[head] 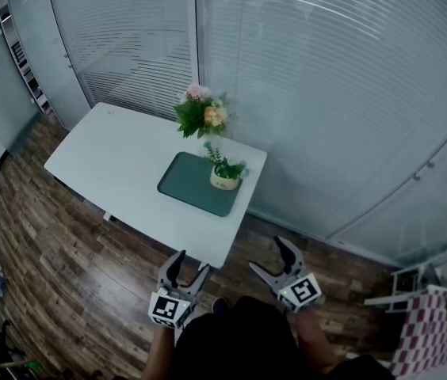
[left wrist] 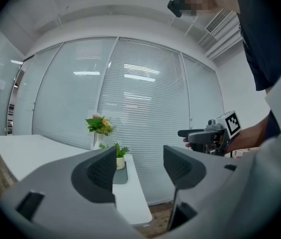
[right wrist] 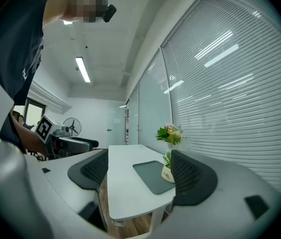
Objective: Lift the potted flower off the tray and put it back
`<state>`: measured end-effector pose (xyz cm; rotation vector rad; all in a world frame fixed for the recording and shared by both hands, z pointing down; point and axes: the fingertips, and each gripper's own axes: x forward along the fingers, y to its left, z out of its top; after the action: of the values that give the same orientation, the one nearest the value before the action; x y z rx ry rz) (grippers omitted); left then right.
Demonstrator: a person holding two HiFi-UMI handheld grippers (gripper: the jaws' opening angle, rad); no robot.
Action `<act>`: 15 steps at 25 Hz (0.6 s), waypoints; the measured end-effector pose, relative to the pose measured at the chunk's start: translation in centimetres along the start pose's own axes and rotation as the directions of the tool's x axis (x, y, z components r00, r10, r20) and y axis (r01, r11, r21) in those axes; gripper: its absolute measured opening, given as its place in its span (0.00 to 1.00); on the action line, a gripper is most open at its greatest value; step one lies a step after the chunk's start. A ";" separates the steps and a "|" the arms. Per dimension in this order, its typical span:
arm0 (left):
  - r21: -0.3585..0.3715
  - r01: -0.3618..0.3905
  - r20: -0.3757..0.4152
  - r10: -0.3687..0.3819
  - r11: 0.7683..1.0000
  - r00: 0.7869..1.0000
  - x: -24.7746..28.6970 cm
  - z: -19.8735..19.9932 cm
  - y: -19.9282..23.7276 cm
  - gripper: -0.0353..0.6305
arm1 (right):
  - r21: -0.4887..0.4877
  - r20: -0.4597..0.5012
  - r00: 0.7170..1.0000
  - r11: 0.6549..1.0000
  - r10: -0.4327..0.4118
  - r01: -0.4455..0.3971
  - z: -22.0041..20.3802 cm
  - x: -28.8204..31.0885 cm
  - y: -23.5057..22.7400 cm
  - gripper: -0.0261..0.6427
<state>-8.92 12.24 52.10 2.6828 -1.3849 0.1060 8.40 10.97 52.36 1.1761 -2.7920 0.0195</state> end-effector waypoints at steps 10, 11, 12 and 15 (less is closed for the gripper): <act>-0.062 0.023 0.025 -0.021 0.998 0.999 0.4 0.0 0.6 0.46 | -0.016 0.008 1.000 1.000 0.002 -0.002 0.2 -0.1 -0.4 0.59; -0.071 0.023 0.027 -0.021 0.997 0.999 0.5 0.2 0.8 0.46 | -0.015 0.011 1.000 1.000 0.001 0.000 0.4 -0.1 -0.5 0.59; -0.087 0.021 0.029 -0.018 0.996 0.999 0.6 0.3 1.0 0.46 | -0.014 0.009 1.000 1.000 0.001 -0.001 0.5 -0.1 -0.5 0.59; -0.140 0.014 0.040 -0.008 0.990 0.999 0.8 0.2 1.9 0.46 | 0.016 0.017 1.000 1.000 0.003 -0.003 0.5 -0.1 -0.9 0.59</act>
<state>-9.99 10.46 52.16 2.5896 -1.3347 -0.0434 9.01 10.41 51.80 1.1813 -2.8138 0.0322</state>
